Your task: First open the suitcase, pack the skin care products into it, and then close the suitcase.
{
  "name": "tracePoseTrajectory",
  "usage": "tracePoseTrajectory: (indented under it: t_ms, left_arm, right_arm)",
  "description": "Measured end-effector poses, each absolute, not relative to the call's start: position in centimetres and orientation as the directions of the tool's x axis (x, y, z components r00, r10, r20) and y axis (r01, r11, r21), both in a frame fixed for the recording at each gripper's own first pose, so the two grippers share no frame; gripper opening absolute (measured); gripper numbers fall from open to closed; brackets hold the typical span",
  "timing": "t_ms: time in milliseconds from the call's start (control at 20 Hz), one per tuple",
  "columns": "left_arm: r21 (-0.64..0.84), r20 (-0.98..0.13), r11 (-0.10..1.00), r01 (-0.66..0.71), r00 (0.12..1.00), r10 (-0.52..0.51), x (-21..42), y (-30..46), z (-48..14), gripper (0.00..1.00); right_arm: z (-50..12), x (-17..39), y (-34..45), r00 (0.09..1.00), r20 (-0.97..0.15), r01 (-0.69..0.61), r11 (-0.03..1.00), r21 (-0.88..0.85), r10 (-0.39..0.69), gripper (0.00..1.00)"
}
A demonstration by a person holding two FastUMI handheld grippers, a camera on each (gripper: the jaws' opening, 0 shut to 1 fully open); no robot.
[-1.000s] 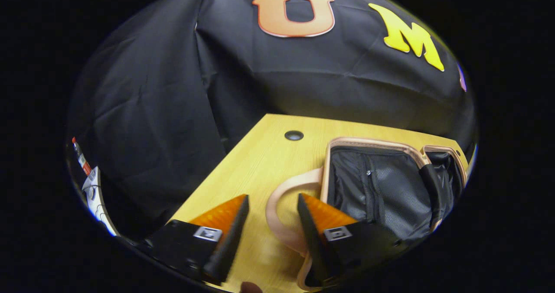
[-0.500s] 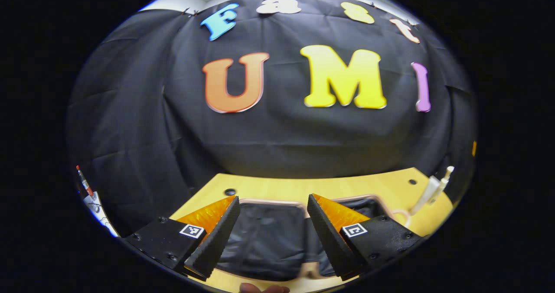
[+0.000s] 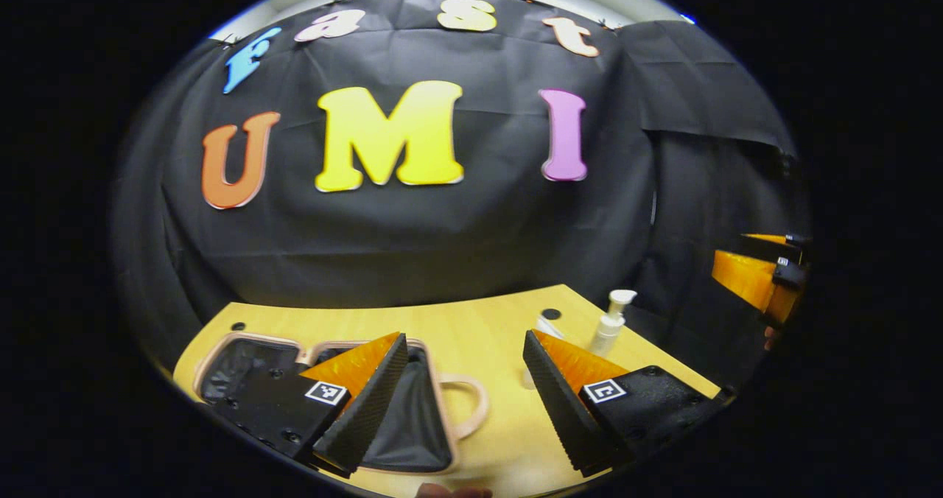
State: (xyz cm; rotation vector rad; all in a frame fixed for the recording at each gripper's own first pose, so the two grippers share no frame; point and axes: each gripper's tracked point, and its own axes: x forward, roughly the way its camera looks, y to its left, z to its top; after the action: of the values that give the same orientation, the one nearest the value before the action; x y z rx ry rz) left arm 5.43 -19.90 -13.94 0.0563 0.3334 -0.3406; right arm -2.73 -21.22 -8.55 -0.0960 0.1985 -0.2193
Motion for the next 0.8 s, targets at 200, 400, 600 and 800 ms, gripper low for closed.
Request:
tracePoseTrajectory:
  t_ms: [200,400,600,800]
  left_arm:
    - [-0.025,-0.372,0.916,0.4,0.847,-0.38,5.1,-26.1,-18.2,1.0]
    - [-0.038,-0.43,0.916,0.4,0.821,-0.376,6.5,-29.3,-23.5,1.0]
    - [-0.046,-0.478,0.936,0.35,0.815,-0.328,9.2,-29.7,-28.5,1.0]
    - [-0.056,-0.509,0.945,0.321,0.805,-0.304,11.1,-29.9,-31.7,1.0]
  right_arm:
    - [-9.5,-4.1,-25.9,0.938,-0.215,0.247,0.96,-0.134,-0.271,0.8]
    - [-11.2,-5.0,-28.2,0.921,-0.256,0.262,0.954,-0.146,-0.292,0.79]
    - [-12.3,-5.5,-29.7,0.908,-0.295,0.256,0.951,-0.173,-0.298,0.79]
    - [-13.0,-5.2,-30.4,0.896,-0.32,0.257,0.947,-0.191,-0.308,0.77]
